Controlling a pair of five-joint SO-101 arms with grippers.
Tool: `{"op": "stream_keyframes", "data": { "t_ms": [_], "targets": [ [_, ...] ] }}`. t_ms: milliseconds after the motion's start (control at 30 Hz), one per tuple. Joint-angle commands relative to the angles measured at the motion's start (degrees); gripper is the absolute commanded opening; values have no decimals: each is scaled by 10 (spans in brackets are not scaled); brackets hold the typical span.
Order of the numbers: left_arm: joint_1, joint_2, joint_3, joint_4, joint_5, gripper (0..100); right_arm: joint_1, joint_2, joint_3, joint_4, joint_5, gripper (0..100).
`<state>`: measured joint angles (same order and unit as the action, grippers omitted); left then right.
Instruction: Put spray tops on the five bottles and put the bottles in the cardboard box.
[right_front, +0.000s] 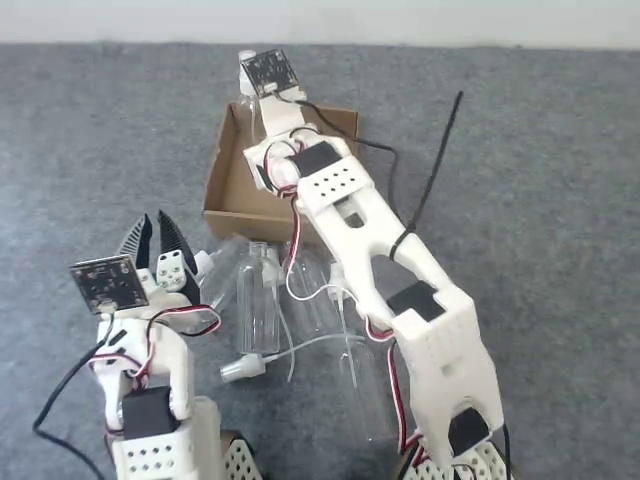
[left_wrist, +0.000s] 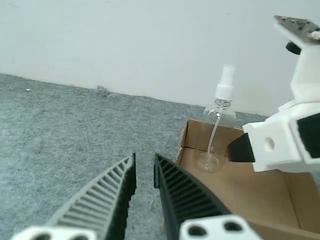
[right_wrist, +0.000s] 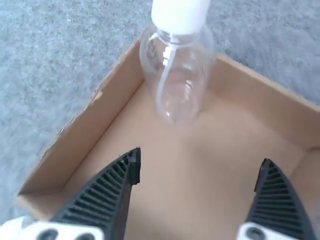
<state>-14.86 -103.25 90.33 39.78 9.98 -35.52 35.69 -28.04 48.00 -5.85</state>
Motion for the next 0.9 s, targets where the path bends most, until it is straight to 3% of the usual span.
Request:
{"op": "stream_keyframes", "data": {
  "t_ms": [0, 867],
  "targets": [
    [-4, -12, -15, -26, -5, 59, 3, -92, -24, 70, -7, 319],
    [-6, -11, 19, -70, -31, 58, -9, -288, -24, 444, -4, 318]
  ]
}}
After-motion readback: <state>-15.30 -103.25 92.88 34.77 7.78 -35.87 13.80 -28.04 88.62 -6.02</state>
